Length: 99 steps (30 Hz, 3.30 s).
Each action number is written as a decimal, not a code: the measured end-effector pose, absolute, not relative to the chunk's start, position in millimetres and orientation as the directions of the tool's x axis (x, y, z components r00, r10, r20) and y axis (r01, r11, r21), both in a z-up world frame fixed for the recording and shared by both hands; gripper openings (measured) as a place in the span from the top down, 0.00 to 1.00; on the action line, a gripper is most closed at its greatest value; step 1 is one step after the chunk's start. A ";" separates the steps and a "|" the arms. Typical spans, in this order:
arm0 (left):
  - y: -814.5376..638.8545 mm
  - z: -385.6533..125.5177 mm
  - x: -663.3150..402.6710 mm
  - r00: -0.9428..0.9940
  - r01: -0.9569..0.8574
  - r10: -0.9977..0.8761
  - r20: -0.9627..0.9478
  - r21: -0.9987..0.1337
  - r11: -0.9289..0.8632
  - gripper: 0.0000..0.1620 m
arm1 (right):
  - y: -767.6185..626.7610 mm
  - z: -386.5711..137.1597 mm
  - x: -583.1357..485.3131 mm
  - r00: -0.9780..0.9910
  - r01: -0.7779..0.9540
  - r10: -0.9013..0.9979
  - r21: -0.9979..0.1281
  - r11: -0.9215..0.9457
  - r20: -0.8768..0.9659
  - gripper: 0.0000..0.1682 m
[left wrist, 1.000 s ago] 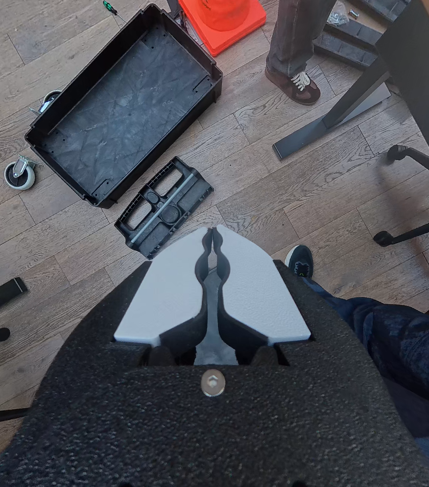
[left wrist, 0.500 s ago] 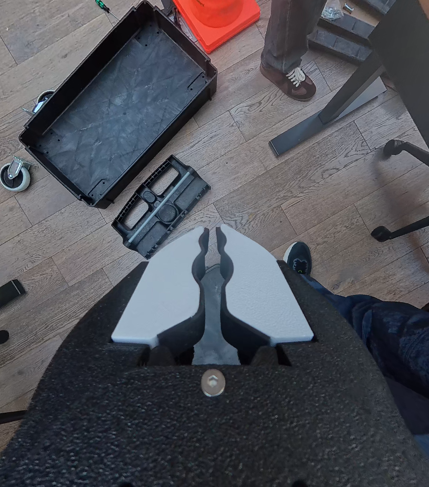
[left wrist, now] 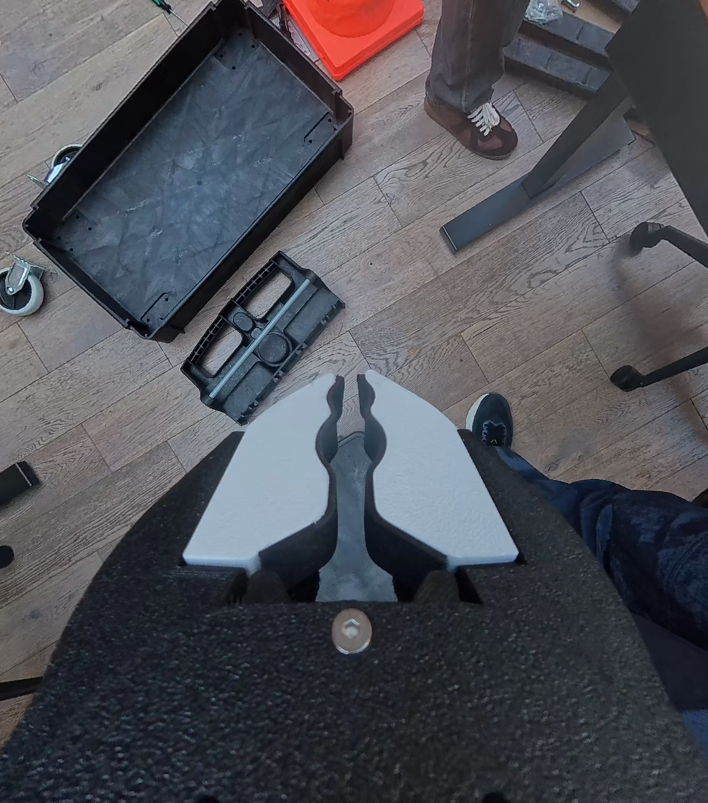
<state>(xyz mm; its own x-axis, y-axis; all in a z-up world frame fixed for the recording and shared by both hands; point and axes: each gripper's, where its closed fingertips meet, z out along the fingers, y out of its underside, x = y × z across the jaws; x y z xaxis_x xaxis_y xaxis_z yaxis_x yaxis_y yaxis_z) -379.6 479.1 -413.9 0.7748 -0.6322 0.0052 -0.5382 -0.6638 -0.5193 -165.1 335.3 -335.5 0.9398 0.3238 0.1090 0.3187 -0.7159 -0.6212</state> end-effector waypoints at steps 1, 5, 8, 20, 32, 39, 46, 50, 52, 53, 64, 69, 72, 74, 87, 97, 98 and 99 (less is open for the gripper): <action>479.1 -413.8 -379.5 0.774 -0.539 -0.633 0.005 -0.520 -0.663 0.96 | 335.3 -335.4 -165.2 0.940 0.318 0.323 -0.621 -0.716 0.110 1.00; 479.2 -414.2 -380.8 0.778 -0.527 -0.628 0.017 -0.527 -0.667 0.96 | 334.4 -336.2 -165.4 0.943 0.312 0.316 -0.619 -0.721 0.107 1.00; 478.6 -416.4 -383.1 0.775 -0.531 -0.631 0.020 -0.520 -0.669 0.95 | 335.7 -334.8 -166.4 0.941 0.319 0.320 -0.618 -0.718 0.114 1.00; 462.0 -424.6 -388.6 0.719 -0.603 -0.695 0.003 -0.494 -0.626 0.95 | 330.9 -336.0 -172.9 0.945 0.308 0.306 -0.617 -0.724 0.112 1.00; 448.3 -429.5 -392.0 0.708 -0.613 -0.706 0.018 -0.481 -0.627 0.95 | 327.0 -337.2 -178.2 0.939 0.324 0.325 -0.612 -0.721 0.115 1.00; 447.5 -418.7 -387.5 0.715 -0.581 -0.697 0.050 -0.511 -0.633 0.94 | 321.8 -330.2 -171.1 0.948 0.305 0.294 -0.621 -0.722 0.123 1.00; 462.3 -389.4 -352.4 0.748 -0.174 -0.499 0.437 -0.596 -0.784 0.85 | 272.7 -320.8 -112.6 0.993 0.107 0.055 -0.627 -0.771 0.102 0.99; 466.9 -360.7 -329.2 0.660 -0.002 -0.481 0.577 -0.638 -0.770 0.81 | 223.6 -296.3 -70.8 0.989 -0.071 -0.141 -0.679 -0.731 0.048 0.98; 442.4 -354.9 -304.8 0.576 -0.164 -0.622 0.530 -0.670 -0.724 0.81 | 200.2 -290.3 -56.0 0.983 -0.095 -0.175 -0.685 -0.723 0.048 0.98; 421.6 -361.0 -292.8 0.520 -0.308 -0.709 0.477 -0.669 -0.676 0.81 | 189.7 -294.4 -52.2 0.985 -0.076 -0.160 -0.670 -0.738 0.066 0.98; 182.4 -482.0 -270.5 0.278 -0.864 -0.830 0.484 -0.252 -0.437 0.75 | 115.2 -329.4 -62.6 0.995 -0.017 -0.077 -0.627 -0.779 0.068 0.94; 202.5 -430.0 -222.3 0.305 -0.750 -0.858 0.414 -0.451 -0.484 0.74 | 13.0 -343.0 -18.8 0.970 -0.180 -0.243 -0.607 -0.774 0.022 0.92; 242.8 -402.0 -214.9 0.399 -0.645 -0.804 0.440 -0.489 -0.587 0.71 | -27.0 -358.0 6.2 0.958 -0.206 -0.283 -0.577 -0.790 0.047 0.90; 269.6 -392.3 -211.7 0.459 -0.571 -0.748 0.479 -0.486 -0.662 0.70 | -34.1 -359.3 22.6 0.937 -0.267 -0.350 -0.595 -0.758 0.025 0.88; 224.5 -405.9 -134.6 0.012 -0.885 -0.968 0.251 -0.448 -0.127 0.64 | -36.0 -342.0 51.1 0.864 -0.386 -0.503 -0.654 -0.651 -0.010 0.76; 162.4 -449.4 -184.4 -0.076 -0.945 -0.964 0.256 -0.327 -0.012 0.65 | 10.6 -363.5 -5.4 0.946 -0.292 -0.316 -0.600 -0.745 -0.067 0.74; 169.4 -450.6 -191.3 -0.013 -0.947 -0.960 0.281 -0.311 -0.079 0.65 | 19.5 -362.9 -9.1 0.949 -0.289 -0.304 -0.604 -0.743 -0.080 0.74; 177.4 -451.4 -198.2 0.054 -0.942 -0.953 0.300 -0.300 -0.148 0.65 | 27.9 -362.4 -13.4 0.955 -0.277 -0.282 -0.607 -0.745 -0.089 0.74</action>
